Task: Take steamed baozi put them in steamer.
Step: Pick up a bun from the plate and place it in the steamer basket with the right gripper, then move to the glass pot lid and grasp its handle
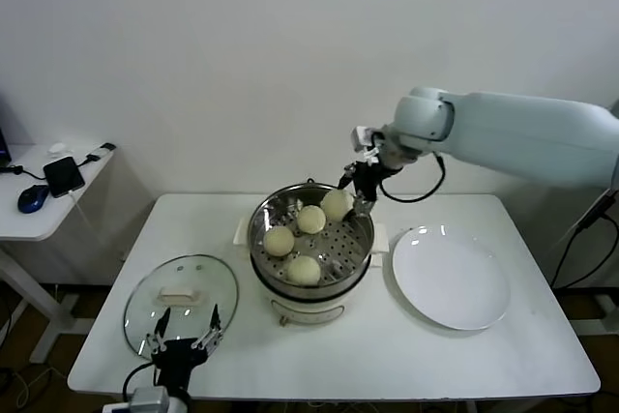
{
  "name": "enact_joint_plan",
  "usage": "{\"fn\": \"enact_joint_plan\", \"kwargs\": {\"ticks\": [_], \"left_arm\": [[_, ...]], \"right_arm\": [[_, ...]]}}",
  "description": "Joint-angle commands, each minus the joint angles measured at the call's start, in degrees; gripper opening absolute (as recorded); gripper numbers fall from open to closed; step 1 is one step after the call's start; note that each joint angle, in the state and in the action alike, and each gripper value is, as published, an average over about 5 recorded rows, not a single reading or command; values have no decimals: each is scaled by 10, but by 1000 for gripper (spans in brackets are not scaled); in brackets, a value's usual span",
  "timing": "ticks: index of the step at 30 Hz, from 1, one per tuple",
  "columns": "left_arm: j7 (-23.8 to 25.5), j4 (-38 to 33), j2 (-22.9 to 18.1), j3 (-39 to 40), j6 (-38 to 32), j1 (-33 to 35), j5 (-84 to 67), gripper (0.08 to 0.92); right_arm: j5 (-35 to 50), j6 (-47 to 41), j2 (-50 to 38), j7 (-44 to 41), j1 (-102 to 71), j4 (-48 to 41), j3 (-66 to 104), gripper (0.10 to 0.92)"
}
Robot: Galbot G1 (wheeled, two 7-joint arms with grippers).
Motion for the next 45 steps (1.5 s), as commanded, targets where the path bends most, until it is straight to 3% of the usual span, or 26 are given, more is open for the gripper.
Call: {"fn": "enact_joint_plan", "kwargs": {"ticks": [1,19,26,31,33,36,39,45], "left_arm": [[0,2,1,0,0,0,-1,823],[1,10,8,-1,5,-10,-12,823],[2,8,8,-1,7,-9,-15,823],[17,2,9,-2,10,-3,-9,823],[26,-3,10,-3,13,-1,-6,823],[34,-10,11,-4,20,-1,-3,823],[33,-12,12,-6,18,-6,-2,823],[31,-5,11,-11,7,-23,-1,823]], "right_arm": [[-4,-46,31,43,-64,6,-17,712],[-22,-50,43,37,-57,-11,-35,715],[7,-18,32,14,-40,-24,-13,811],[70,9,-8,-14,-6,-26,32,822],[90,6,-33,10,-13,-32,72,823],[92,7,-76,129,-82,-52,200,823],[37,28,-118,252,-182,-75,348,823],[-72,84,-242,347,-396,-43,565,823]]}}
